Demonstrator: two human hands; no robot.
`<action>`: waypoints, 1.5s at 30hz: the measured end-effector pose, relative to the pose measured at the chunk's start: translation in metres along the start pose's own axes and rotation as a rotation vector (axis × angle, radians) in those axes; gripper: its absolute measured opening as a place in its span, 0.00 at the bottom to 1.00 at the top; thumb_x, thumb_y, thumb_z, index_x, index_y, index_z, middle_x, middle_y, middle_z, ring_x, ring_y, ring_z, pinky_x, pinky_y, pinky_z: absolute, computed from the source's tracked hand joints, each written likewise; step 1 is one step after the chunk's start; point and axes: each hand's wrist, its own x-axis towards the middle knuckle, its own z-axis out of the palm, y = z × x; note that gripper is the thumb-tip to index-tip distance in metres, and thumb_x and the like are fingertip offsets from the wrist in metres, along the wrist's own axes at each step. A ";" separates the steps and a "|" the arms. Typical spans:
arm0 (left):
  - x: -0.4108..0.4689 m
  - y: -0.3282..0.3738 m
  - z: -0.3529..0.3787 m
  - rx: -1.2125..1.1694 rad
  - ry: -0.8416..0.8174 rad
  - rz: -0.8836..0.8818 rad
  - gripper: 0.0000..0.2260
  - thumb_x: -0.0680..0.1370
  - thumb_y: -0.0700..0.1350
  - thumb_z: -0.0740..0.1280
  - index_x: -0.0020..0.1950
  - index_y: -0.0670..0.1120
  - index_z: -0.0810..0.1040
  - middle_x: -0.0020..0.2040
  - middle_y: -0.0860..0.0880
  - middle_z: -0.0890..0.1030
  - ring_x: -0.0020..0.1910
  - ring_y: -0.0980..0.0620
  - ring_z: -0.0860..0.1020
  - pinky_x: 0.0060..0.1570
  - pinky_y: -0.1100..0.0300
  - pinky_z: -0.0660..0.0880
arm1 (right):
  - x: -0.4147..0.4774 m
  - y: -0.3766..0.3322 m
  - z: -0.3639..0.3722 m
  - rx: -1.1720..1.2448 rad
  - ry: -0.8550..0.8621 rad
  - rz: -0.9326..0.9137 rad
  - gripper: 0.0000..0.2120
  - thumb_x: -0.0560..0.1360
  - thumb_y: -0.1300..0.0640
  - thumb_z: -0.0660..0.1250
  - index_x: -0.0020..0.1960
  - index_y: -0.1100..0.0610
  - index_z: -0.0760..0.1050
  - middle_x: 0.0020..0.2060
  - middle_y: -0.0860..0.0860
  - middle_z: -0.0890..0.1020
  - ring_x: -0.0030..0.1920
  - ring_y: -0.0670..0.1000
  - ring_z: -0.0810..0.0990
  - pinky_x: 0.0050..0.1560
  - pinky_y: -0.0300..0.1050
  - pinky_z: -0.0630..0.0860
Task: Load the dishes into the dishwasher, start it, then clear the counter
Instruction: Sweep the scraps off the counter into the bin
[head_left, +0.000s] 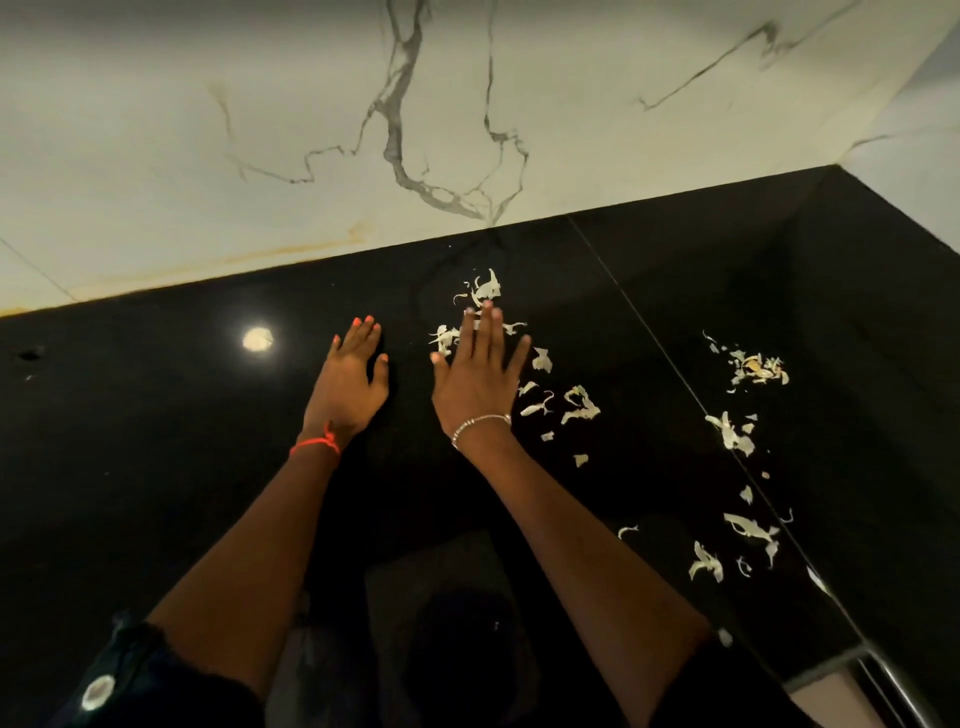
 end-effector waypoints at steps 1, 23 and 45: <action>0.000 -0.001 0.000 -0.014 0.005 -0.005 0.20 0.79 0.37 0.58 0.71 0.36 0.63 0.74 0.42 0.61 0.75 0.47 0.55 0.72 0.56 0.46 | 0.010 -0.009 0.001 0.008 0.007 -0.037 0.31 0.81 0.45 0.46 0.75 0.59 0.39 0.75 0.56 0.39 0.75 0.54 0.38 0.70 0.60 0.33; 0.000 0.002 0.000 -0.001 0.044 -0.058 0.20 0.80 0.40 0.57 0.72 0.41 0.64 0.74 0.47 0.62 0.74 0.52 0.56 0.70 0.63 0.46 | 0.121 -0.012 0.002 -0.138 -0.123 -0.056 0.27 0.82 0.49 0.43 0.75 0.64 0.45 0.75 0.58 0.47 0.75 0.55 0.43 0.72 0.59 0.38; -0.005 0.009 -0.007 0.009 -0.012 -0.056 0.20 0.80 0.41 0.58 0.72 0.40 0.64 0.73 0.44 0.63 0.74 0.48 0.58 0.72 0.57 0.49 | -0.065 0.024 0.000 -0.024 -0.085 -0.234 0.30 0.80 0.45 0.47 0.75 0.61 0.45 0.76 0.54 0.45 0.75 0.51 0.41 0.71 0.53 0.33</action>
